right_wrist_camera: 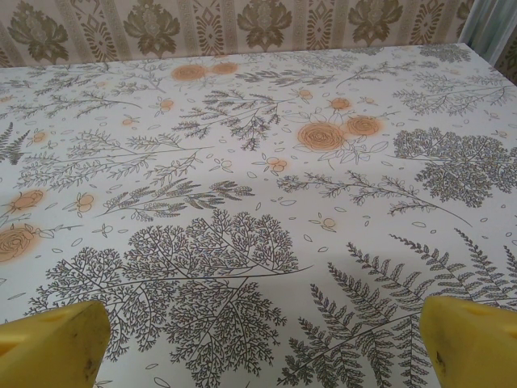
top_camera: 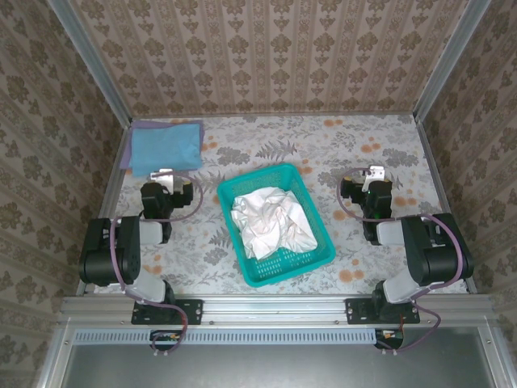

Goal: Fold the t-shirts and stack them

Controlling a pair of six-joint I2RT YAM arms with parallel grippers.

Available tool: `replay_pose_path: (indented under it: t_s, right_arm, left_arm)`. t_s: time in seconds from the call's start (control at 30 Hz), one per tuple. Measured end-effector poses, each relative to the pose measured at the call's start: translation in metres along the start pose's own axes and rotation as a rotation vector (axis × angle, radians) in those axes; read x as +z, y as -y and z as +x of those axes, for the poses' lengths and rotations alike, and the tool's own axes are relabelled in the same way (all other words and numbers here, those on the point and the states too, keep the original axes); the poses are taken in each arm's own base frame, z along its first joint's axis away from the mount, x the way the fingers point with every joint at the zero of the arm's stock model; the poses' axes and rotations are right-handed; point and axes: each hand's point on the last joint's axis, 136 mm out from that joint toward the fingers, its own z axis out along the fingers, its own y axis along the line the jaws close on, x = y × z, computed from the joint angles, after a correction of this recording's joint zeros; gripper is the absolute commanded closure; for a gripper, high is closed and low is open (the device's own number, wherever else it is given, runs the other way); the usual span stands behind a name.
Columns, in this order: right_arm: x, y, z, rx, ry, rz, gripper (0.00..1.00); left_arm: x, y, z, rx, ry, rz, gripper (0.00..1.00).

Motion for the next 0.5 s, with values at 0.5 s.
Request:
replay_pose_path:
  t_s: [0.5]
  right_arm:
    - [-0.072,0.007,-0.103,0.091,0.201,0.046,0.00]
  left_arm:
    - [-0.058,-0.007,-0.089,-0.035,0.191,-0.116,0.00]
